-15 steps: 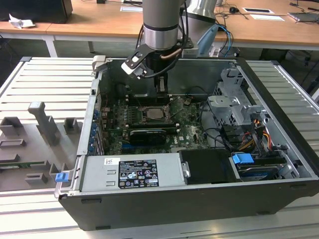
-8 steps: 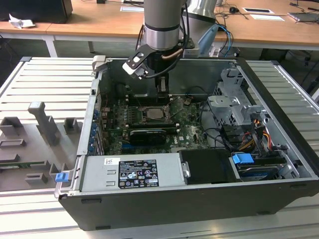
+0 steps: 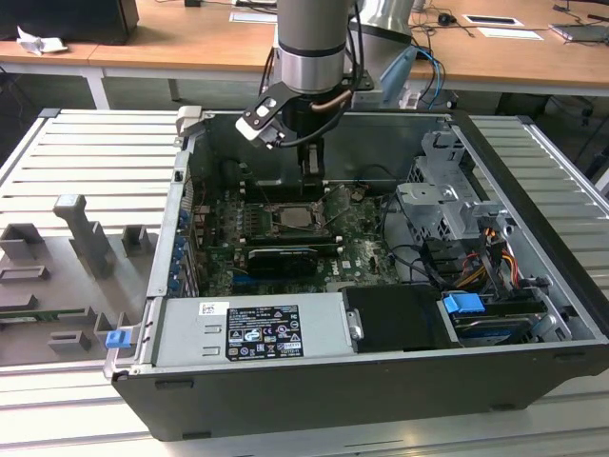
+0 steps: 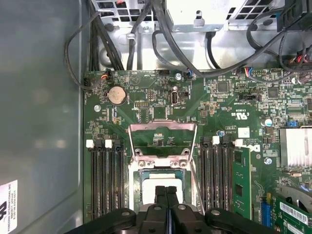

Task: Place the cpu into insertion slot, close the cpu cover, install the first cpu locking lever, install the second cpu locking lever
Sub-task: 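Close the cpu cover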

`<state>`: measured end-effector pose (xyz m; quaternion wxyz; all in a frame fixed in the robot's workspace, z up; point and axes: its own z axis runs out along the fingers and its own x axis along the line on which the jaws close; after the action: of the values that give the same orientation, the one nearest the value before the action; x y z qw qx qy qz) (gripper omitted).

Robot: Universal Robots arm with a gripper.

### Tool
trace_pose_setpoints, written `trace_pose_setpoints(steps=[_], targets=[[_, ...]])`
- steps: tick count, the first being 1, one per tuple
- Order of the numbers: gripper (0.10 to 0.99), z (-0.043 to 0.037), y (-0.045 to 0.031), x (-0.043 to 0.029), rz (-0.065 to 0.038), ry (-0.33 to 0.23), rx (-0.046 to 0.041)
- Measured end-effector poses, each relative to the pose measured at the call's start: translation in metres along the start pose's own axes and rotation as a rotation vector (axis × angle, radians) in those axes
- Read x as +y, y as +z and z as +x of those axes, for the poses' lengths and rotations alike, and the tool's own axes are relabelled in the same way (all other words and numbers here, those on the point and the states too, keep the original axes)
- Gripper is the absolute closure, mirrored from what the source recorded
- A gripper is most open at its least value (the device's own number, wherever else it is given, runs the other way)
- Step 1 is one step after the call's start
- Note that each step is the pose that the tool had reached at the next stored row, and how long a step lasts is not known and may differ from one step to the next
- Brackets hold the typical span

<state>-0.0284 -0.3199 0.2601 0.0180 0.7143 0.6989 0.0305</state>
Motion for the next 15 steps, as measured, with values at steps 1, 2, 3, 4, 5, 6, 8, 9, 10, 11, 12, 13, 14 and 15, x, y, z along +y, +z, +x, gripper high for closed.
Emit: trace_pose_setpoints(steps=[1,2,3,4,5,6,8,9,10,11,12,13,14,15], targets=[[0.980,0.0000,-0.0011,0.0001,0.000,0.000,-0.0002],[0.980,0.0000,-0.0019,0.0006,0.000,0.000,-0.0001],[0.980,0.0001,-0.0018,0.0020,0.000,0.000,-0.0001],[0.980,0.0002,-0.0016,0.0044,0.000,0.000,-0.0001],[0.980,0.0002,-0.0015,0.0076,0.000,0.000,-0.0002],[0.980,0.0002,-0.0015,0.0094,0.000,0.000,-0.0003],[0.980,0.0003,-0.0025,0.0105,0.000,0.000,-0.0003],[0.980,0.0003,-0.0042,0.0111,0.000,0.000,-0.0003],[0.980,0.0004,-0.0044,0.0119,0.000,0.000,0.0000],[0.980,0.0004,-0.0044,0.0131,0.000,0.000,-0.0001],[0.980,0.0004,-0.0044,0.0147,0.000,0.000,-0.0002],[0.980,0.0005,-0.0041,0.0184,0.000,0.000,-0.0003],[0.980,0.0005,-0.0040,0.0206,0.000,0.000,-0.0002],[0.980,0.0006,-0.0038,0.0232,0.000,0.000,-0.0003]])
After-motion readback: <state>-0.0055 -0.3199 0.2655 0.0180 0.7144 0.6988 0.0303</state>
